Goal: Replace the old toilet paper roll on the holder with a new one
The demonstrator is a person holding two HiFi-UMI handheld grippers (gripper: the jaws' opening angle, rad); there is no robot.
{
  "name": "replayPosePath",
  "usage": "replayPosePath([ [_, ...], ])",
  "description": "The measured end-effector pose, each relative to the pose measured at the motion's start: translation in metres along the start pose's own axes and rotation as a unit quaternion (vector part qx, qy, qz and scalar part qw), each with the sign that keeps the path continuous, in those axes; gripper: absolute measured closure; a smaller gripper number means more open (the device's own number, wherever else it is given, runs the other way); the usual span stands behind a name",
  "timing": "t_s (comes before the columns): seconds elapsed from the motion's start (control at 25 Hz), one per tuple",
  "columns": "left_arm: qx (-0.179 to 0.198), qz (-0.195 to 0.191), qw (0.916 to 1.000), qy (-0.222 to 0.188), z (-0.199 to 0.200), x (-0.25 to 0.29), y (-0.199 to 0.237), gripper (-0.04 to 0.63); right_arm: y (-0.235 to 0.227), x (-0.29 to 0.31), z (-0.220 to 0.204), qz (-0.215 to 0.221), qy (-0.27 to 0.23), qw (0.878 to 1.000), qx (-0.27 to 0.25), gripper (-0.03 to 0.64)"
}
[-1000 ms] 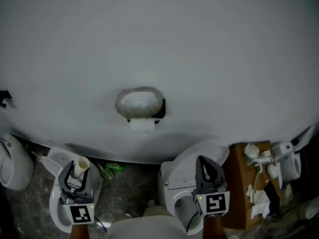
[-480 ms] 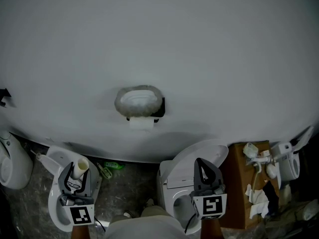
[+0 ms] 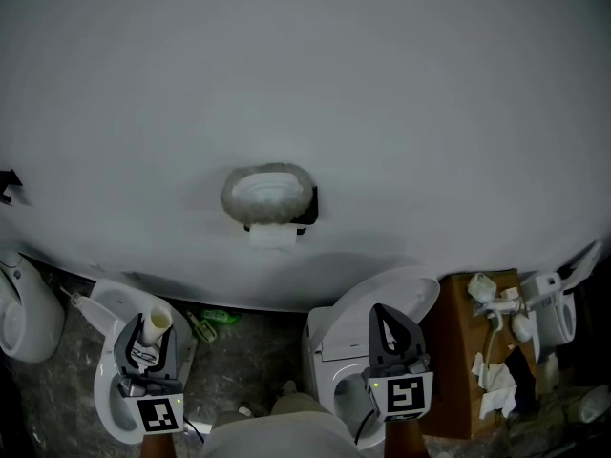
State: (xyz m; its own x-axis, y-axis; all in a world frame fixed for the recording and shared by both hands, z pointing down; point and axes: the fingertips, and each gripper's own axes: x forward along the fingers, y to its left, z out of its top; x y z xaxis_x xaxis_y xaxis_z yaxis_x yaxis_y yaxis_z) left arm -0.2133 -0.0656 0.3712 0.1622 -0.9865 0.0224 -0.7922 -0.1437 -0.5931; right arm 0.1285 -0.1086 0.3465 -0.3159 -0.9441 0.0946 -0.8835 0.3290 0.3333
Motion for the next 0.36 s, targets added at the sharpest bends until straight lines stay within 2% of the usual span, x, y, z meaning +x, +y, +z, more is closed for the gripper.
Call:
replayPosePath([
  [0.36, -0.004, 0.002, 1.0, 0.004, -0.0075, -0.0032, 0.0009, 0.39, 0.0109, 0.0094, 0.0022, 0.012, -0.006, 1.0, 0.0, 0.618],
])
